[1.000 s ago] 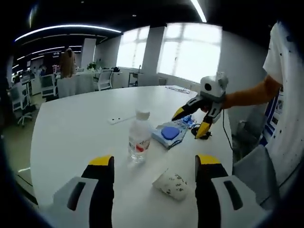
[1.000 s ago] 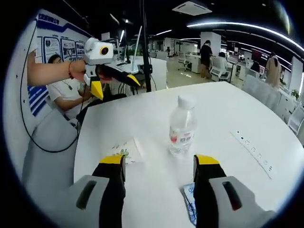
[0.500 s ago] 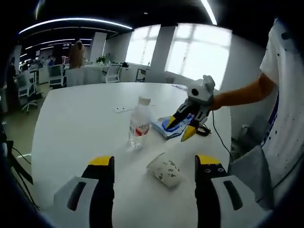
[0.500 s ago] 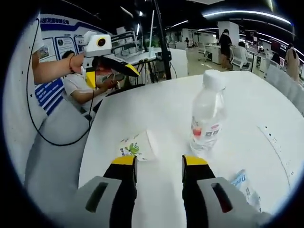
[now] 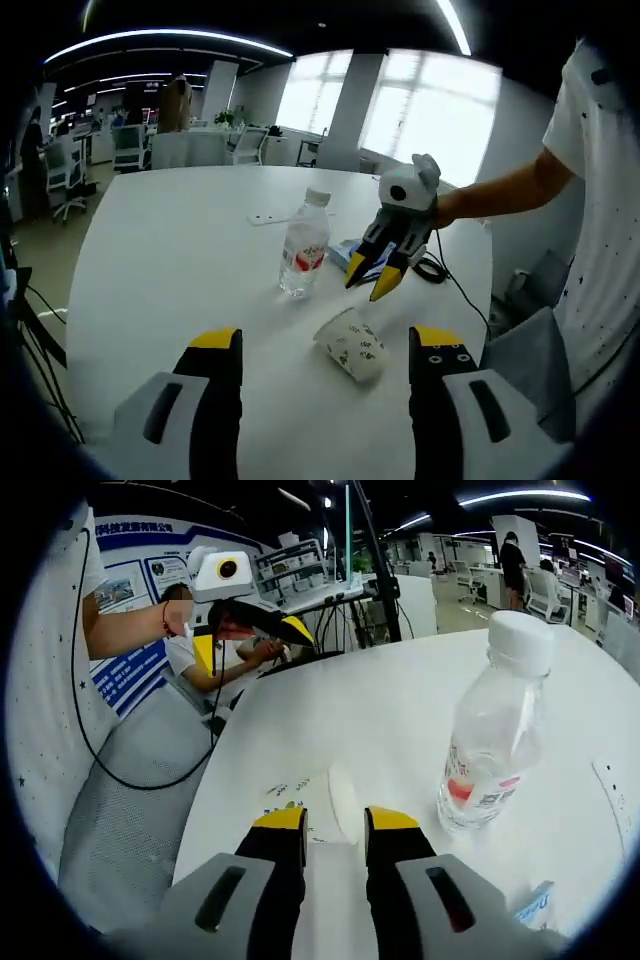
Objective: Arrange the tabletop items into an orderly group along one side of the table until the central work area is clear of visible clutter.
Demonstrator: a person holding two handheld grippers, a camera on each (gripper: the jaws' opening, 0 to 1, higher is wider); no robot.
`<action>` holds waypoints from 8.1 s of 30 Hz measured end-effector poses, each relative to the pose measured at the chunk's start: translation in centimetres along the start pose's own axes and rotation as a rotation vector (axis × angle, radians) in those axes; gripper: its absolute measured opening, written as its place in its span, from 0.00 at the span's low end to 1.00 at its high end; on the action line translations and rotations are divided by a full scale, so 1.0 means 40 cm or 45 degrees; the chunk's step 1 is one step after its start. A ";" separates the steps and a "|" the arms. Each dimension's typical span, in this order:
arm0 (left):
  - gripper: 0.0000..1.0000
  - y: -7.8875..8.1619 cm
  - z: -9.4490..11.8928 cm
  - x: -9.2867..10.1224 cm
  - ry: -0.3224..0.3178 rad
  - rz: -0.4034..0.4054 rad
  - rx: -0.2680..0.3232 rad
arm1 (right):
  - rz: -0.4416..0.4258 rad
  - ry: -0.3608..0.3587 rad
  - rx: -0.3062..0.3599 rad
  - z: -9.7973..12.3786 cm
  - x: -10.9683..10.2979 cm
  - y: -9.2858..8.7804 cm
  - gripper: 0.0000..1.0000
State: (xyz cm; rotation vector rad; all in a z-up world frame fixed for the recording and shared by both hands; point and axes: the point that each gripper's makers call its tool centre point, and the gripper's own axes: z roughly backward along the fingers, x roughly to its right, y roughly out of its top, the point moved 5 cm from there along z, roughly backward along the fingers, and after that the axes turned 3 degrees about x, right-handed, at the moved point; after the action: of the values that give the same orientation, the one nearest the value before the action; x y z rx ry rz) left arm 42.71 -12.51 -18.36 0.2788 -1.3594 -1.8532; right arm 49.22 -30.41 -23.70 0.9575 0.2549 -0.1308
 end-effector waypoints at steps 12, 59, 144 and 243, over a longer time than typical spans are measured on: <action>0.68 -0.014 -0.012 0.005 -0.004 0.020 -0.004 | -0.080 0.118 0.001 -0.041 0.009 -0.019 0.20; 0.67 0.027 -0.018 0.053 -0.068 -0.039 0.032 | -0.217 0.096 -0.001 0.109 -0.099 -0.001 0.00; 0.66 0.002 -0.016 0.041 -0.046 0.008 0.057 | 0.900 -0.086 -0.892 0.149 0.144 -0.043 0.00; 0.82 0.143 -0.104 0.310 -0.161 -0.278 -0.032 | -0.100 -0.896 -0.008 0.637 -0.219 -0.218 0.58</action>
State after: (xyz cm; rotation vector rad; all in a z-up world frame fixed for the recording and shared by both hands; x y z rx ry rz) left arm 39.77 -24.76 -11.67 0.3121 -1.4366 -2.0975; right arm 42.85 -56.32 -14.21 0.8418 -0.3558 -0.5250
